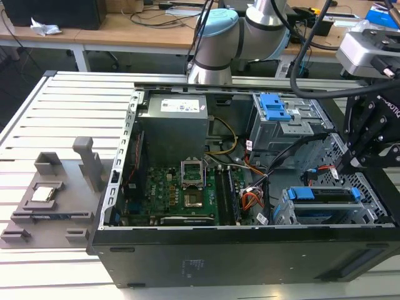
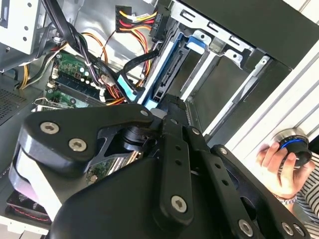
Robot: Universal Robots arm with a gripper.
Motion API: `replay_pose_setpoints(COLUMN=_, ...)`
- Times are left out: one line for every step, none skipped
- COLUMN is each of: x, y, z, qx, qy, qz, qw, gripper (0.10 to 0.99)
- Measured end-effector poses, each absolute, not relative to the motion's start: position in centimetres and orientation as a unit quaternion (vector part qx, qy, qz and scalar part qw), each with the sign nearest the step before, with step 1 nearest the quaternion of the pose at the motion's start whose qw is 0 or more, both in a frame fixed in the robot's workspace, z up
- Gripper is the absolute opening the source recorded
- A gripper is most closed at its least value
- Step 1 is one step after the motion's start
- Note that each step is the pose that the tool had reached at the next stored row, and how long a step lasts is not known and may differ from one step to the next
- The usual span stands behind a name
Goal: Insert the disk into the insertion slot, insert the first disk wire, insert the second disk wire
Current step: 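Insert the disk into the insertion slot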
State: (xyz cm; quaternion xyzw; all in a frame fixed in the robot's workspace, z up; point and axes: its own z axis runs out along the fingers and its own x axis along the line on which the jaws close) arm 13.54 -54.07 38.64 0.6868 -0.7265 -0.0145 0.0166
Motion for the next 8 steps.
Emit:
replay_pose_setpoints(x=13.53, y=-54.07, z=38.55, qx=0.687, qy=-0.726, qz=-0.015, qw=0.017, gripper=0.106)
replay_pose_setpoints(x=13.54, y=-54.07, z=38.47, qx=0.687, qy=-0.726, qz=-0.015, qw=0.017, gripper=0.106)
replay_pose_setpoints(x=13.53, y=-54.07, z=38.43, qx=0.687, qy=-0.726, qz=-0.014, qw=0.017, gripper=0.106)
replay_pose_setpoints(x=13.54, y=-54.07, z=38.43, qx=0.687, qy=-0.726, qz=-0.014, qw=0.017, gripper=0.106)
replay_pose_setpoints(x=13.54, y=-54.07, z=38.43, qx=0.687, qy=-0.726, qz=-0.014, qw=0.017, gripper=0.106)
replay_pose_setpoints(x=13.54, y=-54.07, z=38.41, qx=0.687, qy=-0.726, qz=-0.014, qw=0.017, gripper=0.106)
replay_pose_setpoints(x=13.53, y=-54.07, z=38.41, qx=0.687, qy=-0.726, qz=-0.014, qw=0.017, gripper=0.106)
replay_pose_setpoints(x=13.54, y=-54.07, z=38.41, qx=0.687, qy=-0.726, qz=-0.014, qw=0.017, gripper=0.106)
